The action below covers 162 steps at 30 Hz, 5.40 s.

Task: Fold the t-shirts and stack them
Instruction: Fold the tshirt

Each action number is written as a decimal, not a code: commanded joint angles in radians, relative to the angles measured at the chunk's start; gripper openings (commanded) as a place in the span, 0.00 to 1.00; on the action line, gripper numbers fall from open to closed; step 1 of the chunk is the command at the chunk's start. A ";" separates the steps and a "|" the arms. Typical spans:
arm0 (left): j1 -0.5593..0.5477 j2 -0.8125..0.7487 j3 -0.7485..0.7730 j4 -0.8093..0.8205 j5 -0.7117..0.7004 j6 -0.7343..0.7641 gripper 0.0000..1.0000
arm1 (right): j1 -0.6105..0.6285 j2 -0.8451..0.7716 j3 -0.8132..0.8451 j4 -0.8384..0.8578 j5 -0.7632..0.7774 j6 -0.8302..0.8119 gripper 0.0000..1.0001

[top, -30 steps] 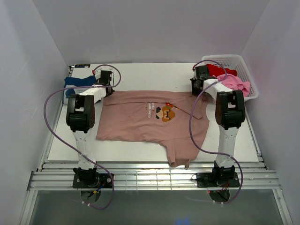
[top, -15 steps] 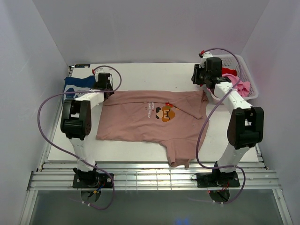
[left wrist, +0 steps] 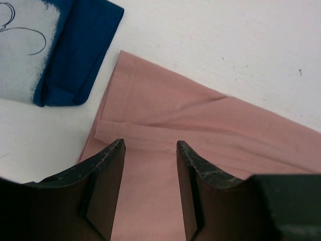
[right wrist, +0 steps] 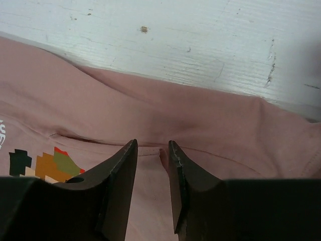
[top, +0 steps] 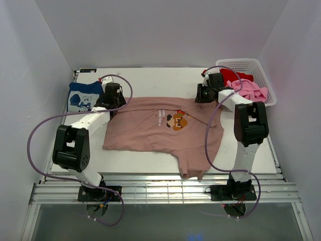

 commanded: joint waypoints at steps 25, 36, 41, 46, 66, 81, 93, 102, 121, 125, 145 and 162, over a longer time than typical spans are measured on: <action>-0.009 -0.136 -0.063 -0.005 -0.047 -0.022 0.56 | 0.062 0.005 -0.033 -0.031 0.141 -0.019 0.37; -0.010 -0.145 -0.069 0.001 -0.052 -0.019 0.57 | 0.062 0.013 -0.037 -0.035 0.123 -0.018 0.26; -0.009 -0.144 -0.072 0.001 -0.052 -0.019 0.57 | 0.062 0.007 -0.051 -0.030 0.098 -0.019 0.09; -0.009 -0.145 -0.077 -0.003 -0.055 -0.021 0.57 | 0.077 -0.046 -0.074 -0.044 0.089 -0.027 0.08; -0.009 -0.144 -0.067 -0.055 -0.001 -0.037 0.57 | 0.310 -0.294 -0.410 -0.102 0.255 0.088 0.08; -0.133 -0.230 -0.208 -0.201 -0.151 -0.186 0.56 | 0.413 -0.773 -0.502 -0.257 0.383 0.197 0.41; -0.248 -0.329 -0.336 -0.491 -0.317 -0.376 0.59 | 0.575 -1.105 -0.779 -0.501 0.417 0.447 0.36; -0.248 -0.242 -0.275 -0.514 -0.329 -0.393 0.65 | 0.682 -1.090 -0.797 -0.484 0.609 0.620 0.36; -0.104 0.164 0.110 -0.120 -0.176 -0.014 0.00 | 0.200 -0.403 -0.383 -0.010 0.516 0.136 0.08; -0.043 0.256 0.124 -0.083 -0.141 -0.033 0.00 | 0.142 -0.231 -0.277 0.027 0.473 0.087 0.08; 0.030 0.416 0.233 -0.068 -0.108 -0.018 0.00 | 0.040 0.246 0.231 -0.131 0.376 0.021 0.08; 0.016 0.260 0.315 0.151 -0.168 0.156 0.35 | 0.036 -0.040 0.170 -0.013 0.308 -0.084 0.31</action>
